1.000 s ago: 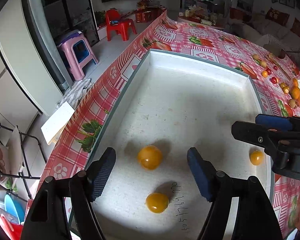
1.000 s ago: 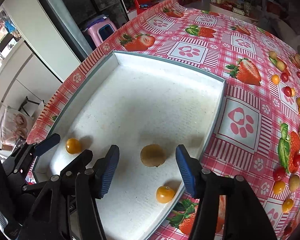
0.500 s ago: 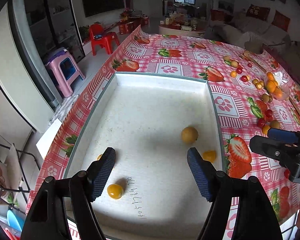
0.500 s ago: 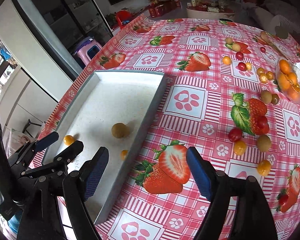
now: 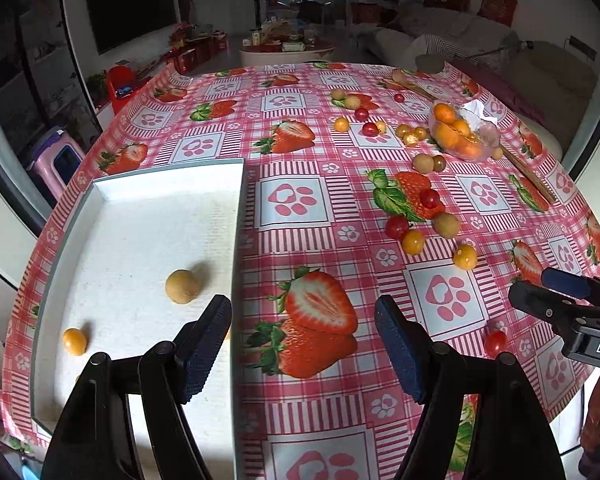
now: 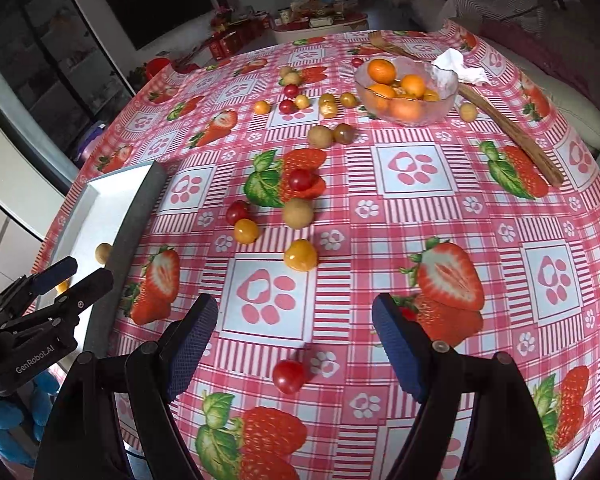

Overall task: Organize fruits
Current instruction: 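Grasp a yellow tomato with the left tool while the right tool grasps a red cherry tomato, then lift both held tomatoes and move them toward the white tray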

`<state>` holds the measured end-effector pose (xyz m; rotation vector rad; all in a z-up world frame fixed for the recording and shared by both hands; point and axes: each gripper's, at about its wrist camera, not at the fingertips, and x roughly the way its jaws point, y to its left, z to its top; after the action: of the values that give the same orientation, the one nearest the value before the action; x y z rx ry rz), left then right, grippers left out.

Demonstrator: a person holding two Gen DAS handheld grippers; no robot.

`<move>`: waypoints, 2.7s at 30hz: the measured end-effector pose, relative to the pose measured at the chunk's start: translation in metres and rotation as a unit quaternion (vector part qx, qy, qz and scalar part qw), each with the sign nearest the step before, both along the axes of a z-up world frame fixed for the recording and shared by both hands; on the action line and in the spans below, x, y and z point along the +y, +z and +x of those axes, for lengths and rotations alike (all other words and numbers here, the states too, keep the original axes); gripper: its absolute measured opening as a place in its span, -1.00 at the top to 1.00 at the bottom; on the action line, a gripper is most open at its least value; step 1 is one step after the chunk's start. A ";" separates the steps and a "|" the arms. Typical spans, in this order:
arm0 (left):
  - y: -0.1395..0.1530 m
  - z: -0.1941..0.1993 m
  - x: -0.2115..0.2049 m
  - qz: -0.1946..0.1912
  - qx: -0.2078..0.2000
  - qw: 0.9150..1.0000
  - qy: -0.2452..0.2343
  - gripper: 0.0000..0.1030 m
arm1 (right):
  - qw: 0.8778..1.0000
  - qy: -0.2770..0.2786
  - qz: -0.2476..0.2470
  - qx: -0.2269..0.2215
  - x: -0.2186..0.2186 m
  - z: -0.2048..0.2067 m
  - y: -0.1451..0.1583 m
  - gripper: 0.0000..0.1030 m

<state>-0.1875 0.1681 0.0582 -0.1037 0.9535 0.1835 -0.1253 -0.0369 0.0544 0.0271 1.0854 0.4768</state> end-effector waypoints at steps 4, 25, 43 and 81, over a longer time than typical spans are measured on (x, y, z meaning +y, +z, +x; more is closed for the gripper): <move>-0.014 0.017 -0.021 -0.012 0.014 1.000 -0.009 -0.46 | 1.000 -0.023 -0.018 -0.002 -0.031 -0.001 -0.010 -0.60; -0.051 0.083 -0.059 -0.011 0.041 0.999 0.025 -0.33 | 0.997 -0.022 -0.072 -0.033 -0.042 0.004 -0.039 -0.58; -0.040 0.058 -0.051 -0.054 0.017 0.998 0.007 0.57 | 0.998 -0.013 -0.048 -0.039 -0.042 -0.002 -0.035 0.55; -0.005 -0.037 -0.017 -0.046 -0.018 0.999 0.003 0.57 | 1.000 -0.020 -0.010 -0.020 -0.043 -0.002 -0.022 0.59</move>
<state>-0.2246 0.1512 0.0531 -0.1943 0.9259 0.1431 -0.1269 -0.0800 0.0324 0.0216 1.0485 0.4291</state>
